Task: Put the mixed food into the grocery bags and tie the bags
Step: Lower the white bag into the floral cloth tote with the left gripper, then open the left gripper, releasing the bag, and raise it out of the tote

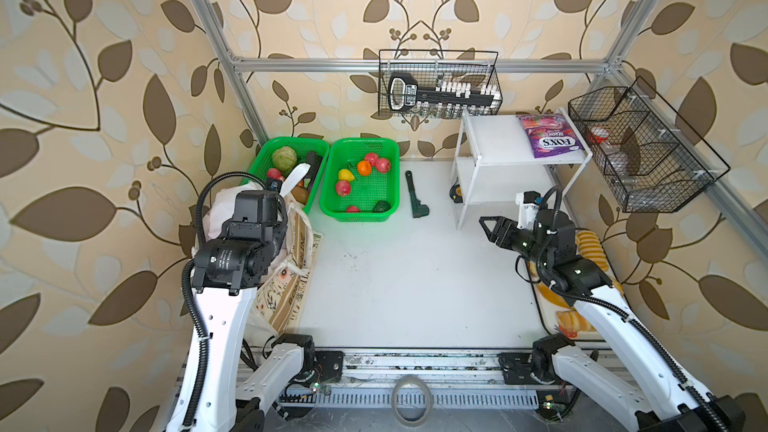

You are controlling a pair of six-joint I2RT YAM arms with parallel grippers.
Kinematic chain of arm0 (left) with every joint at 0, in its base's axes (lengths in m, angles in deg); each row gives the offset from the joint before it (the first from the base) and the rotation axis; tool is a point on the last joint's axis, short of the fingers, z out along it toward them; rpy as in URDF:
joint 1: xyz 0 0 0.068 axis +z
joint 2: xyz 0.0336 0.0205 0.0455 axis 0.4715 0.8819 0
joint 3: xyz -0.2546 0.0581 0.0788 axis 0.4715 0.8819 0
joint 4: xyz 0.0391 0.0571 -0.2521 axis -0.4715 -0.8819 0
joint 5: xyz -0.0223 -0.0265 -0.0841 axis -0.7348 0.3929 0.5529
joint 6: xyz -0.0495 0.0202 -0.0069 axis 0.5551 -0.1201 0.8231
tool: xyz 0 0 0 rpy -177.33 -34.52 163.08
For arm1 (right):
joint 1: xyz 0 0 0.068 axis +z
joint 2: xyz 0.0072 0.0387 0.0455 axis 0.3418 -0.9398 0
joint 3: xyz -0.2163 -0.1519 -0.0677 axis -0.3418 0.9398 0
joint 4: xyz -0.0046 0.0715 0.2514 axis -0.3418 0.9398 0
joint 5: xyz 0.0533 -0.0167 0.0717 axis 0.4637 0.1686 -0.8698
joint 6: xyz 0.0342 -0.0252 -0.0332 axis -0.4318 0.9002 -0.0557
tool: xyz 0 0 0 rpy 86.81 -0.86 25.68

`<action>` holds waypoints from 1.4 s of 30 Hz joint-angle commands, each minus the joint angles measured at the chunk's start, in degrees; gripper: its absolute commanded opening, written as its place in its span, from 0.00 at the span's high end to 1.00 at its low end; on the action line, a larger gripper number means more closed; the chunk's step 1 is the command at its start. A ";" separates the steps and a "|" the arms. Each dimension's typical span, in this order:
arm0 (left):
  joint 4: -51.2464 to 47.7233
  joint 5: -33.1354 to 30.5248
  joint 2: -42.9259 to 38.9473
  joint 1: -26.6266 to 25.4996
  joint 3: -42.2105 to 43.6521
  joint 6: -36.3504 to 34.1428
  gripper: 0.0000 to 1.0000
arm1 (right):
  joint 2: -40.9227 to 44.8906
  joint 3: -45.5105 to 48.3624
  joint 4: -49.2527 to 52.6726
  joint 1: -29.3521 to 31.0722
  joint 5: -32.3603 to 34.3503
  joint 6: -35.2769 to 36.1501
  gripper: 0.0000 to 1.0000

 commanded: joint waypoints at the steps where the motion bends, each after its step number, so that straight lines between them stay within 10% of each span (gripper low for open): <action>1: -7.42 9.47 2.12 0.94 -3.49 -0.53 1.00 | -0.98 -3.04 -0.75 0.21 -1.37 0.95 0.35; 14: -6.83 22.20 12.74 10.81 -2.80 11.36 0.98 | -3.31 -6.68 0.14 -1.77 -3.67 3.31 0.35; 16: -7.15 19.94 14.78 11.12 -4.60 12.73 0.35 | -3.23 -6.90 0.29 -2.62 -4.30 3.34 0.35; 21: -3.77 17.13 13.94 11.13 -12.06 15.02 0.15 | -2.01 -6.24 0.67 -4.75 -4.95 3.59 0.35; 24: -0.22 17.39 13.09 11.14 -12.09 15.13 0.25 | -1.50 -5.48 0.65 -5.38 -5.25 3.19 0.35; 28: 0.17 13.81 15.29 12.19 -7.30 16.42 0.73 | -0.48 -4.56 0.40 -5.37 -5.37 2.45 0.35; 42: 13.79 17.81 17.42 18.20 16.33 22.85 0.55 | 0.63 -4.38 1.47 -6.83 -6.14 3.13 0.35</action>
